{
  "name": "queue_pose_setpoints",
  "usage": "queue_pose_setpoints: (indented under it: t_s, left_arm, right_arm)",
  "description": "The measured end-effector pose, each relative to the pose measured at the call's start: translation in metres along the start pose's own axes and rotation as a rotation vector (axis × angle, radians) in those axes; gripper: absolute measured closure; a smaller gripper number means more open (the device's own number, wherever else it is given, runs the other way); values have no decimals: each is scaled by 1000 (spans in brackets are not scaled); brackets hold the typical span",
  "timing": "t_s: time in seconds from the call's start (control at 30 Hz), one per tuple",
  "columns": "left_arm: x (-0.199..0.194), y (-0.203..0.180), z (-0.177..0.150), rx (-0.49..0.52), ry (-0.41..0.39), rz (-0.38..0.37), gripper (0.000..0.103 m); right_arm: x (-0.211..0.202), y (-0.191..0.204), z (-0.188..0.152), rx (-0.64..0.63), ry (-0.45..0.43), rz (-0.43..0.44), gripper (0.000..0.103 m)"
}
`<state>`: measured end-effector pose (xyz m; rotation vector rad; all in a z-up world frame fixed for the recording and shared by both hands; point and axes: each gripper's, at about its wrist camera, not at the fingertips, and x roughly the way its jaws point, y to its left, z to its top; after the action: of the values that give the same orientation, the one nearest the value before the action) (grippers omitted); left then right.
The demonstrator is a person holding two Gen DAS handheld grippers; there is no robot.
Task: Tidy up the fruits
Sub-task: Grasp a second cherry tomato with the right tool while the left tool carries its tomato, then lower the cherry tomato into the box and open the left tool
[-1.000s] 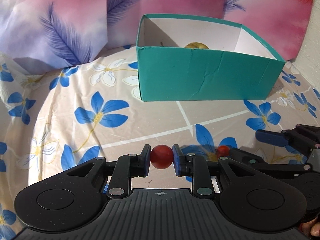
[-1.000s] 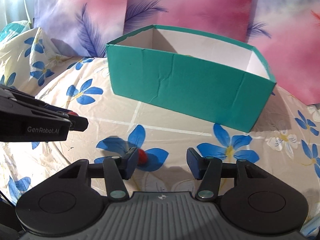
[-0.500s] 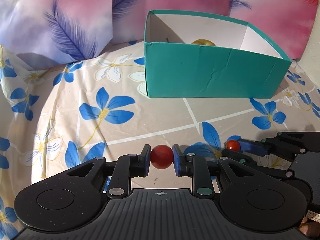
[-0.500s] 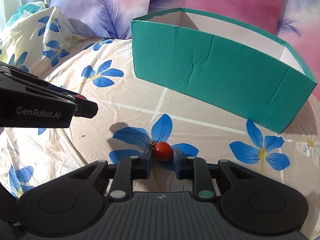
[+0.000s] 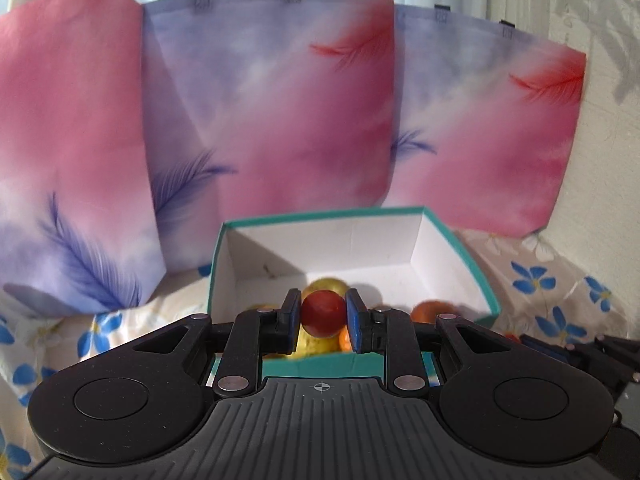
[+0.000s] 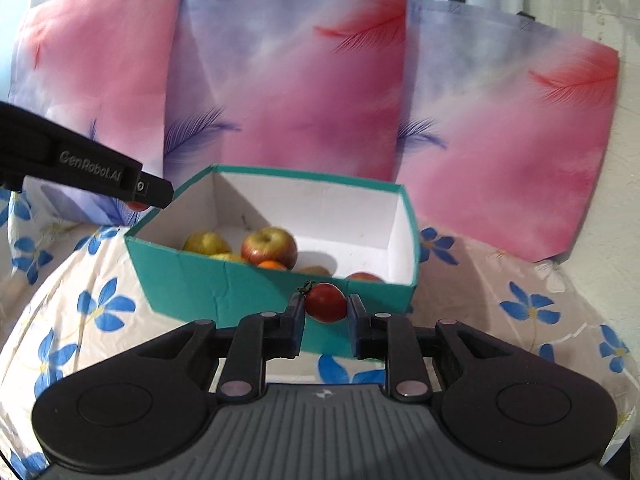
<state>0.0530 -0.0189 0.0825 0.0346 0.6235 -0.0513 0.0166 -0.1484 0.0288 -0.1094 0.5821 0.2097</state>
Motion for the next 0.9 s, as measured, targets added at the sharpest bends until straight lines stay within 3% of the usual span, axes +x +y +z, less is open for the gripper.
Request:
queue_pose_setpoints:
  t_s: [0.1,0.27,0.47,0.9]
  left_arm:
    - [25,-8,9,-1,26,41,76]
    - [62,-7,2,-18,120,50,76]
    - [78,-2,9,-33,114,75,76]
    - [118,12,5,-80,192,127,76]
  right_arm:
    - [-7,-11,11,32,-33,-27,81]
    - [-4,-16,15,53,-31,-63,81]
    - [3,-17,19,57,-36,-75,81]
    - [18,-16,33,45,-49,-75,81]
